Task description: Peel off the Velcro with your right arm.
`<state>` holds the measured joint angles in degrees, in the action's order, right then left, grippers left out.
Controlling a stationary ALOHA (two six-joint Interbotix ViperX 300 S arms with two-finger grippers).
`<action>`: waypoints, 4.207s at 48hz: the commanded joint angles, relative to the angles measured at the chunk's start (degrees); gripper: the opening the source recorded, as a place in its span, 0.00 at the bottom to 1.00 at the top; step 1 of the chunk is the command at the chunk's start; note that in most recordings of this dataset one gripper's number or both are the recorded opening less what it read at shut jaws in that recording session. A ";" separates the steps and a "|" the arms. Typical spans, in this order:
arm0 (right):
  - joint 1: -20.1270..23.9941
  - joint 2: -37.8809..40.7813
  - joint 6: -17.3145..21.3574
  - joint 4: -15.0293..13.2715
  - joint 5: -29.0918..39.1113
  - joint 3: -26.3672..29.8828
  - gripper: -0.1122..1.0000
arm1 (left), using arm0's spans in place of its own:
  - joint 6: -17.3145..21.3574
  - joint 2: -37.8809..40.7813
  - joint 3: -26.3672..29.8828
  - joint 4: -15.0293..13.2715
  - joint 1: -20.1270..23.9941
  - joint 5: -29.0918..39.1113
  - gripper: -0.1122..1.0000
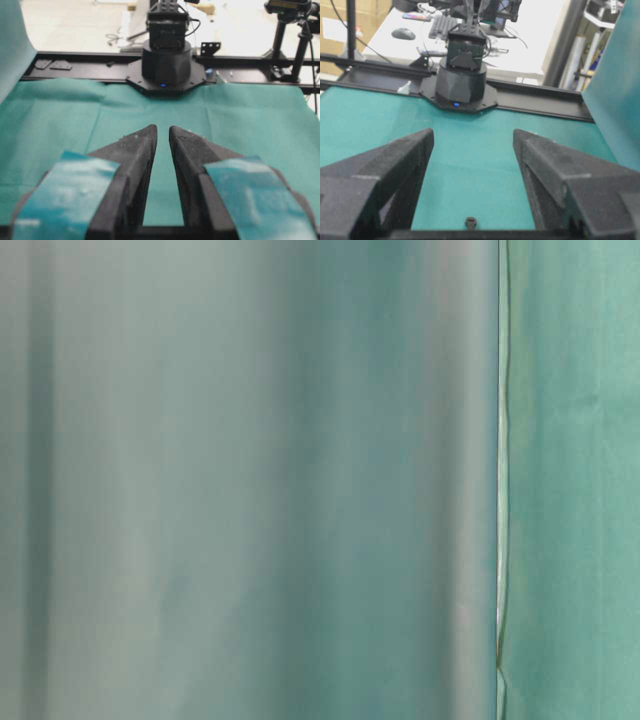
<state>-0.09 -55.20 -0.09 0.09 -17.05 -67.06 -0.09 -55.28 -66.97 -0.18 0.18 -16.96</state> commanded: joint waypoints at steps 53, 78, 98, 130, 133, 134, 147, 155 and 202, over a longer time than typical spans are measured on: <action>-2.37 -0.53 3.78 1.14 -5.19 -5.01 0.85 | -0.18 2.99 -2.37 -0.97 -1.23 -6.15 0.68; -2.37 -0.35 3.78 1.14 -5.89 -5.19 0.85 | 0.26 20.13 5.27 -0.88 2.90 -12.22 0.68; -2.37 -0.35 3.87 1.14 -7.56 -5.89 0.85 | 0.70 33.93 14.33 -0.88 6.42 -12.30 0.68; -2.37 -0.53 3.87 0.79 -7.56 -6.42 0.85 | 0.62 42.98 24.26 -0.88 6.86 -0.97 0.67; -2.37 -0.62 3.87 0.79 -7.56 -6.33 0.85 | 0.62 43.24 25.75 -0.88 6.86 3.16 0.67; -2.37 -0.62 3.87 0.79 -7.56 -6.42 0.85 | 0.62 43.42 26.19 -0.88 6.77 4.48 0.67; -2.37 -0.35 3.87 0.79 -7.56 -6.33 0.85 | 0.70 45.79 31.03 -0.88 6.86 17.67 0.67; -2.37 -0.35 3.87 0.79 -7.56 -6.33 0.85 | 1.85 47.29 32.78 -0.79 6.50 21.36 0.67; -2.37 -0.35 3.87 0.79 -7.56 -6.59 0.85 | 3.16 64.51 38.94 -0.79 4.92 20.30 0.67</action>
<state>-2.37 -55.99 3.69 0.97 -24.08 -74.27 3.08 9.49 -29.62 -0.97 5.36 3.78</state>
